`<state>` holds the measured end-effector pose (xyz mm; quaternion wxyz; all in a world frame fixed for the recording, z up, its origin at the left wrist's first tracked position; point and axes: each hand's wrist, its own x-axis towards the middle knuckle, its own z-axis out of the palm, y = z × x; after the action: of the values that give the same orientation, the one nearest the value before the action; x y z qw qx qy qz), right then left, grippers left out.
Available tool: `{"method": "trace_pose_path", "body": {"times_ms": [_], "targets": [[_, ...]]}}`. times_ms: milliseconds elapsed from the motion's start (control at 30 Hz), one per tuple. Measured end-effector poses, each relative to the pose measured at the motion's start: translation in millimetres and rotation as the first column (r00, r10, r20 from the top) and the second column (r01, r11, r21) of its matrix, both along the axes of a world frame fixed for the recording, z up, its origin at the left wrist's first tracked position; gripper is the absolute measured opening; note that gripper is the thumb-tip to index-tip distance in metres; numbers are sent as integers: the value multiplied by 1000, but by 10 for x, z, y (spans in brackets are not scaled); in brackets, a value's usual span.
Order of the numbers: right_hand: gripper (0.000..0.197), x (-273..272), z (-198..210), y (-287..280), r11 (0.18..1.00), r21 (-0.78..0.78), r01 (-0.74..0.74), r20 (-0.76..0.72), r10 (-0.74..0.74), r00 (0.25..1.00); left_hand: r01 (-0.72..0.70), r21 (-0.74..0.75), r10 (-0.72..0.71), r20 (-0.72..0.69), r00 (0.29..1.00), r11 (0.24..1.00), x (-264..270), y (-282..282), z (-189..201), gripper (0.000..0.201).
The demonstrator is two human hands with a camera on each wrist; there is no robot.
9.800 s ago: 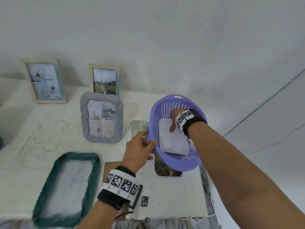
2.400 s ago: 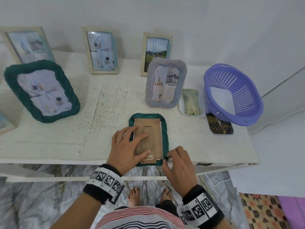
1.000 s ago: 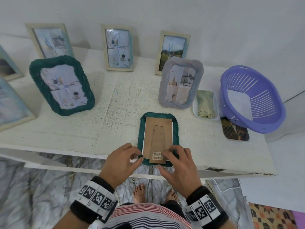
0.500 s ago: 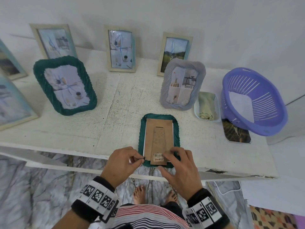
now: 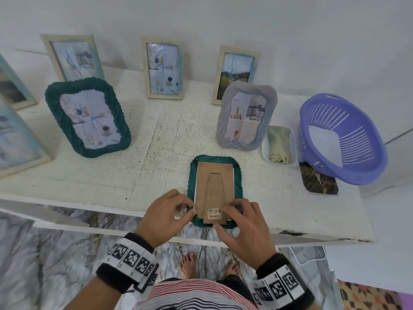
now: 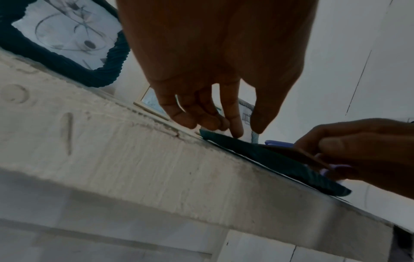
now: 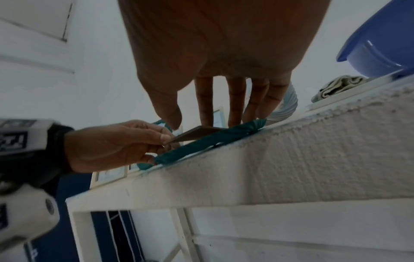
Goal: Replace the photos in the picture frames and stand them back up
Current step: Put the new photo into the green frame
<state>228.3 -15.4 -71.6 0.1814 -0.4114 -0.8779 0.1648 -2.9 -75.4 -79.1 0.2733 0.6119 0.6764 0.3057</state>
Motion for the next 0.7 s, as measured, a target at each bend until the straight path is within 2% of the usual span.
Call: {"method": "trace_pose_path", "body": {"times_ms": [100,200,300,367,433,533,700], "targets": [[32,-18,78,145,998,-50,37,-85,-41,996,-4,48,9,-106,994,999,-9,164,31,38],[42,-86,143,402,986,-87,141,-121,-151,981,57,21,-51,-222,974,998,22,384,59,50],[51,-148,143,705,968,-148,205,20,-204,979,106,-69,-122,-325,938,992,78,553,55,57],[60,-168,115,864,965,-176,195,145,-170,975,105,-91,-133,-390,911,990,109,607,48,58],[62,-197,86,940,965,-191,180,198,-142,970,91,-89,-121,-440,890,992,119,625,51,57],[58,-224,49,977,961,-213,175,169,-140,976,82,-82,-111,-475,873,993,129,635,52,57],[50,-157,66,1035,920,-361,152,57,-141,988,86,-58,-103,-470,877,995,149,635,26,53]]}}
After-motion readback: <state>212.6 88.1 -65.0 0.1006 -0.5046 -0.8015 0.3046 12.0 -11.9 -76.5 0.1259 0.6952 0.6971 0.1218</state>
